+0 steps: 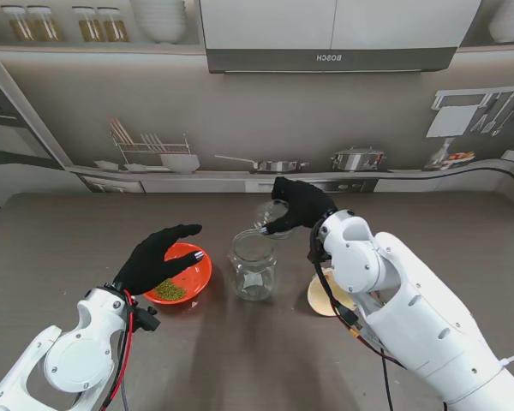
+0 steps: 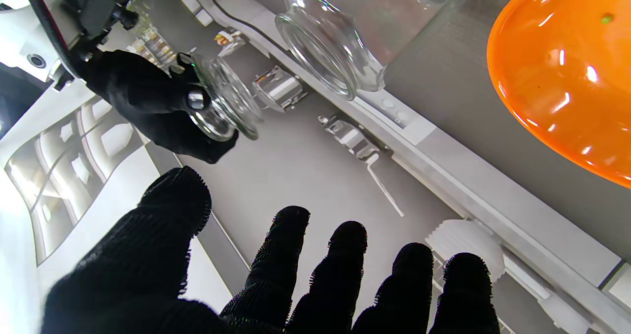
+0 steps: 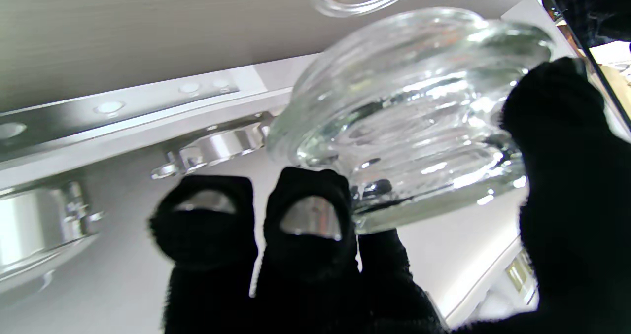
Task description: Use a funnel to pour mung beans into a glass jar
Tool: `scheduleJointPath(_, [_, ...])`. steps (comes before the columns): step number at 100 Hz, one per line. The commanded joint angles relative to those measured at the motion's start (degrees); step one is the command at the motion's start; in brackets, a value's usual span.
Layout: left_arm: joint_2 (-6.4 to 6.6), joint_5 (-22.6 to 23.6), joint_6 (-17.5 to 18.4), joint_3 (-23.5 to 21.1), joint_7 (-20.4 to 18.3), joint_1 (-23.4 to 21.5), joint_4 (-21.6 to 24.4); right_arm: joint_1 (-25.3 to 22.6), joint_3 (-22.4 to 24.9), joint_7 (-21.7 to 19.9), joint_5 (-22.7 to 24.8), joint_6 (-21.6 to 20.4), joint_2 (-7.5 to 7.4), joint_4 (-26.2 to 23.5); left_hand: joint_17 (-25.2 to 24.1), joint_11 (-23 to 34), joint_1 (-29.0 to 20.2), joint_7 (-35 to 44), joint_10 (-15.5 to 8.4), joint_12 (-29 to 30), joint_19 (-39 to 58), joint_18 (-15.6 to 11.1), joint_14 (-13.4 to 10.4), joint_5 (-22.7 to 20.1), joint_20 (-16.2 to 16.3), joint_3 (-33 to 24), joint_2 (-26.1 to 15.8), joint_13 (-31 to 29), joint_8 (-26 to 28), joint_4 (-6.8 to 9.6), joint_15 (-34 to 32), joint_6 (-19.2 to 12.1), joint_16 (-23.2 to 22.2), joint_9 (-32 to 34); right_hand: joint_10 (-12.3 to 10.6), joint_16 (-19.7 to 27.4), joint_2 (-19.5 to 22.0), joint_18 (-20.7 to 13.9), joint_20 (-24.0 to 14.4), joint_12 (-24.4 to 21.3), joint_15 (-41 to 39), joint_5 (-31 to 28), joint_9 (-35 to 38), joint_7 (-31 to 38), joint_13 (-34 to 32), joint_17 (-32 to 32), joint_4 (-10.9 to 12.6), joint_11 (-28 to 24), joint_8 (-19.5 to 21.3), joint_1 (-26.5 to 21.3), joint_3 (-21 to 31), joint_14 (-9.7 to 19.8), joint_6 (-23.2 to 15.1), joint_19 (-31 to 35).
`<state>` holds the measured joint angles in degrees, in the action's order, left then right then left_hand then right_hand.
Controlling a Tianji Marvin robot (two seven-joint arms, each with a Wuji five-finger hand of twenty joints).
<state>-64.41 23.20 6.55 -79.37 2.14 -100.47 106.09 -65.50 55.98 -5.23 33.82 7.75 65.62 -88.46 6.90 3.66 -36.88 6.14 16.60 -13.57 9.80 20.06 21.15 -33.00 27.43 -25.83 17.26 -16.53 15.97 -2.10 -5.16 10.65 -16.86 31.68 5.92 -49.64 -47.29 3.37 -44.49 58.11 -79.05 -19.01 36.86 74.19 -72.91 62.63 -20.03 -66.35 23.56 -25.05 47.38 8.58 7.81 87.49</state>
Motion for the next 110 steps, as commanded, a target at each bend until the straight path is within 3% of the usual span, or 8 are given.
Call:
scheduleJointPath(1, [-0.04, -0.3, -0.2, 0.1, -1.2, 0.1, 0.2, -1.0, 1.7, -1.0, 0.7, 0.2, -1.71, -1.1, -0.2, -0.2, -0.2, -0.1, 0.0, -0.5, 0.0, -0.3, 0.2, -0.1, 0.9, 1.2, -1.7, -0.1, -0.2, 0.73, 0.5, -0.2, 0.3, 0.7, -5.1, -0.7, 8.4, -0.7, 0.1, 0.6, -0.9, -3.3, 4.0, 12.0, -3.0, 0.8, 2.3, -5.2, 3.7, -14.2, 25.8, 2.2, -5.7, 0.2])
scheduleJointPath(31, [0.03, -0.4, -0.4, 0.9, -1.6, 0.8, -0.4, -10.4, 14.4, -6.3, 6.1, -0.6, -4.06, -5.8, -0.2, -0.1, -0.2, -0.1, 0.0, -0.5, 0.0, -0.4, 0.2, -0.2, 0.9, 1.2, -1.7, -0.2, -0.2, 0.73, 0.4, -0.2, 0.3, 0.8, -5.1, -0.6, 8.3, -0.1, 0.3, 0.6, -0.8, -3.3, 4.0, 12.0, -2.9, 0.6, 2.4, -5.2, 3.6, -14.1, 25.8, 1.8, -5.8, -0.1])
scheduleJointPath(65, [0.14, -0.6, -0.8, 1.9, -2.2, 1.7, -1.2, -18.9, 25.1, -7.7, 10.5, -0.5, -5.01, -5.2, -0.2, -0.2, -0.3, -0.2, 0.0, -0.5, 0.0, -0.3, 0.3, -0.1, 0.9, 1.2, -1.8, -0.1, -0.2, 0.76, 0.5, -0.1, 0.3, 0.6, -5.1, -0.3, 8.1, 1.1, 0.8, 0.7, -0.4, -3.4, 4.1, 12.0, -2.9, 0.3, 2.5, -5.1, 3.6, -14.0, 26.1, 1.0, -5.8, -1.1])
scheduleJointPath(85, [0.2, -0.6, -1.0, 2.3, -2.6, 2.1, -1.6, -21.6, 28.2, -6.7, 12.1, 0.0, -5.11, -2.4, -0.2, -0.2, -0.3, -0.2, 0.0, -0.5, 0.0, -0.4, 0.1, -0.1, 0.9, 1.3, -1.8, -0.1, -0.2, 0.75, 0.5, -0.2, 0.3, 0.6, -5.4, 0.8, 8.1, 3.3, 1.5, 0.7, 1.3, -3.4, 4.2, 12.0, -2.9, -0.2, 2.5, -5.0, 3.5, -13.9, 26.1, -0.3, -6.2, -2.8])
scheduleJointPath(110, [0.25, -0.5, -1.0, 2.5, -2.8, 2.2, -1.8, -22.2, 28.4, -4.2, 13.4, -1.1, -5.14, 3.1, -0.2, -0.2, -0.3, -0.2, 0.0, -0.5, 0.0, -0.4, 0.2, 0.0, 0.9, 1.3, -1.9, -0.1, -0.2, 0.77, 0.4, -0.2, 0.3, 0.6, -6.3, 2.7, 8.2, 5.7, 1.9, 1.0, 5.1, -3.4, 4.0, 11.9, -2.8, -2.7, 2.4, -4.8, 3.7, -13.2, 26.2, -2.5, -7.2, -5.5])
